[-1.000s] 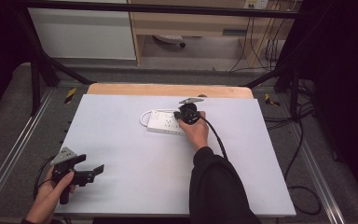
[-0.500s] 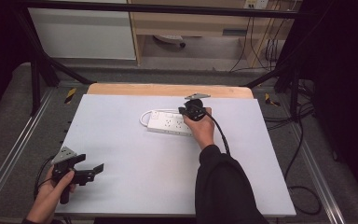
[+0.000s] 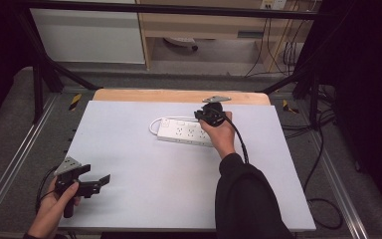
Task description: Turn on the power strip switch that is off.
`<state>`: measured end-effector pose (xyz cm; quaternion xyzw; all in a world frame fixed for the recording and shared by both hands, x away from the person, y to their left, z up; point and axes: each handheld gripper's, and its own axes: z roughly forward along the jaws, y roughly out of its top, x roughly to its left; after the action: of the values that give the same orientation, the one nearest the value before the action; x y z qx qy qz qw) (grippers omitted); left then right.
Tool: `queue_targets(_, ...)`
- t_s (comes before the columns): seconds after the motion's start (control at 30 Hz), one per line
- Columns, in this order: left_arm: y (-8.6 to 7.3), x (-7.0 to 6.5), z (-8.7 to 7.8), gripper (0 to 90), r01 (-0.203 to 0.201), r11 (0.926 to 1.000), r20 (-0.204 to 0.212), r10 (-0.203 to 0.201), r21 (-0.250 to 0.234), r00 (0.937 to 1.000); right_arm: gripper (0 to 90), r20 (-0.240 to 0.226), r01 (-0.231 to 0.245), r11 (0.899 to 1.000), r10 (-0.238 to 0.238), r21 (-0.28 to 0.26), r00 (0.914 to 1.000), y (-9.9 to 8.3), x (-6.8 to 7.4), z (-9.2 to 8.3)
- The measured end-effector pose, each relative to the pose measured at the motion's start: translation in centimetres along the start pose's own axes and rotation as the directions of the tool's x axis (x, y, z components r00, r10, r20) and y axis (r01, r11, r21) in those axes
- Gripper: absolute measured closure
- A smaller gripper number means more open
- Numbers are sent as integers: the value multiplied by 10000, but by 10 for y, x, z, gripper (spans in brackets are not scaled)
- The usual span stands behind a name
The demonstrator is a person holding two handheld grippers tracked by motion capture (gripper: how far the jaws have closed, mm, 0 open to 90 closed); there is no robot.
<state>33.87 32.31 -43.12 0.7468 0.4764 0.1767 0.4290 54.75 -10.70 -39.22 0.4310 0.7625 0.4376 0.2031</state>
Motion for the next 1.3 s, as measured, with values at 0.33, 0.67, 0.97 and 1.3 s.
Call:
queue_targets(0.33,-1,0,-2,90,-26,10000,48,26,-14,10000,731,-40,3,9998,-3,-186,10000,3,4,-9)
queue_targets(0.67,-1,0,-2,90,-55,10000,60,55,32,10000,411,-74,-287,9993,286,-241,9996,7,6,-16)
queue_targets(0.97,-1,0,-2,90,-66,10000,94,65,38,9999,257,-131,-527,9986,526,-92,9985,9,6,-22)
queue_targets(1.3,-1,-1,-2,90,-91,10000,76,91,29,9999,86,-46,-748,9972,748,-93,9972,12,4,-40)
